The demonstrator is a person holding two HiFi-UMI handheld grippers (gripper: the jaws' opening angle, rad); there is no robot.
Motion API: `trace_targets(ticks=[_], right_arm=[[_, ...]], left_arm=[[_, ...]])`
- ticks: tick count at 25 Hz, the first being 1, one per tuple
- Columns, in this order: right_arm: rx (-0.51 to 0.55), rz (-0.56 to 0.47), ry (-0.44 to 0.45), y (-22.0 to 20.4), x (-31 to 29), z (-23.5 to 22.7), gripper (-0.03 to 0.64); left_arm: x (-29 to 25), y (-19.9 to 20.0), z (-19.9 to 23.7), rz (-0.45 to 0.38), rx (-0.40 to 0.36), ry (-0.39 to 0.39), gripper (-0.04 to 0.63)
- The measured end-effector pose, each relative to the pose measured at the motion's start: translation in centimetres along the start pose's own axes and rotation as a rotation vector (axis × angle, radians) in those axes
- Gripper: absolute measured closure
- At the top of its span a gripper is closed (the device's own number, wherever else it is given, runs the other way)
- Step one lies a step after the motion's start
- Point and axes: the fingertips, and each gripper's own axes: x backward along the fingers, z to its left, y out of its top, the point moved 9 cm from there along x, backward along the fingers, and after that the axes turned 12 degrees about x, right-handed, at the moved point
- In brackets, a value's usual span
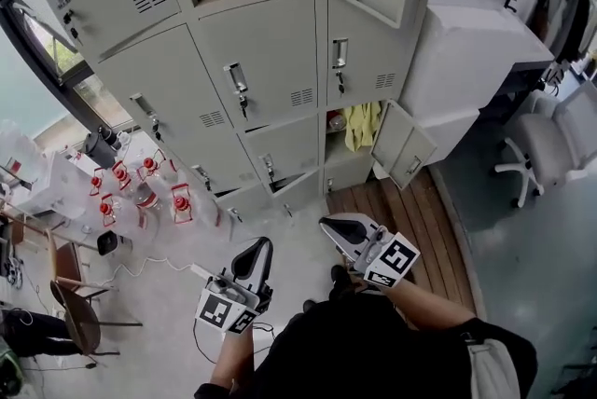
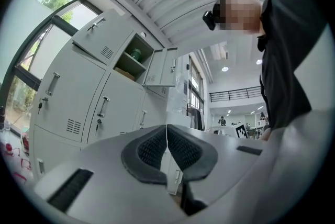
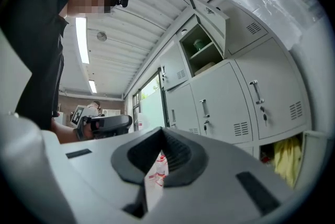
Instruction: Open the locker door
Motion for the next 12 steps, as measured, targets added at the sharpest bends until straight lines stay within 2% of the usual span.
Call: trace_targets(ticks=[3, 5, 7, 12], right_arm=[[-0.014, -0.016, -0.011, -0.3, 0.2, 2.5, 0.607], [-0.025, -0.019, -0.029, -0.6, 0.2, 3.5, 0.607], [-0.023, -0.016, -0.041, -0.4, -0.2, 4.3, 0.607], [0.104, -0.036, -0.025, 1.6, -1.7, 5.6, 0.607]], left_arm=[[2.1, 0.1, -0.2, -0.057, 0.101, -0.018, 0.578], [2.6, 0.5, -0.5, -0.091, 0.112, -0.034, 0.578], [2.9, 0.8, -0.9, -0.085, 0.084, -0.033, 0.577], [3.5, 1.3, -1.4, 0.008, -0.06, -0.04, 0.577]])
